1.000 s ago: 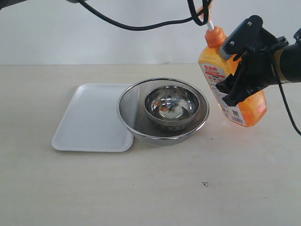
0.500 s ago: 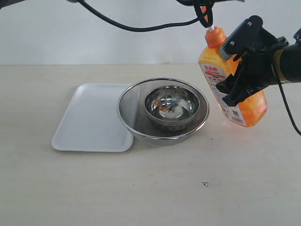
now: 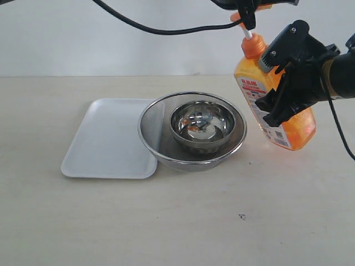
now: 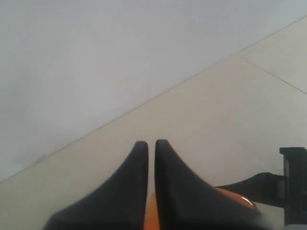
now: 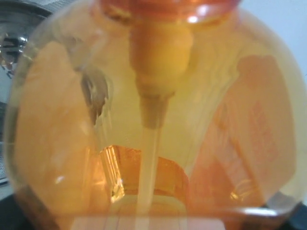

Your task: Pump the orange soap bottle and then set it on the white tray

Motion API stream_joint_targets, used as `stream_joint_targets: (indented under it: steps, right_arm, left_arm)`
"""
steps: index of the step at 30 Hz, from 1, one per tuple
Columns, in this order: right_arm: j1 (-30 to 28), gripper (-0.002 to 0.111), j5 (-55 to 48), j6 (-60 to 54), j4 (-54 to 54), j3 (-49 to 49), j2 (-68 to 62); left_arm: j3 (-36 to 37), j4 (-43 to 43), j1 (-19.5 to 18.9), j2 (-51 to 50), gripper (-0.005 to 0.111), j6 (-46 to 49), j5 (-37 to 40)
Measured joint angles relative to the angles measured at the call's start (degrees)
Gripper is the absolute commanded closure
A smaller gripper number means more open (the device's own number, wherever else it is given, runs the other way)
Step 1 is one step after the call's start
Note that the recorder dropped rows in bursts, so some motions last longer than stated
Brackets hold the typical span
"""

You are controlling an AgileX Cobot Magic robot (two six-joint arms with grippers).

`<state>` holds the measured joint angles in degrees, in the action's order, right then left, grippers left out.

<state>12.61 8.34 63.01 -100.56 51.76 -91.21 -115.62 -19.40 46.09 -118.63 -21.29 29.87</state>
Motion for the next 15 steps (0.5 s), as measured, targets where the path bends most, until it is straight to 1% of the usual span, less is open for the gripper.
stream_joint_targets:
  steps: [5,15]
  right_arm:
    - [0.0,0.108,0.0,-0.9,-0.9,0.0,0.0]
    - [0.1,0.108,-0.1,-0.6,-0.3,0.0,0.0]
  left_arm:
    - [-0.1,1.0,0.0,0.0,0.102,1.2,4.5]
    - [0.0,4.1,0.0,3.6,0.102,4.8,9.5]
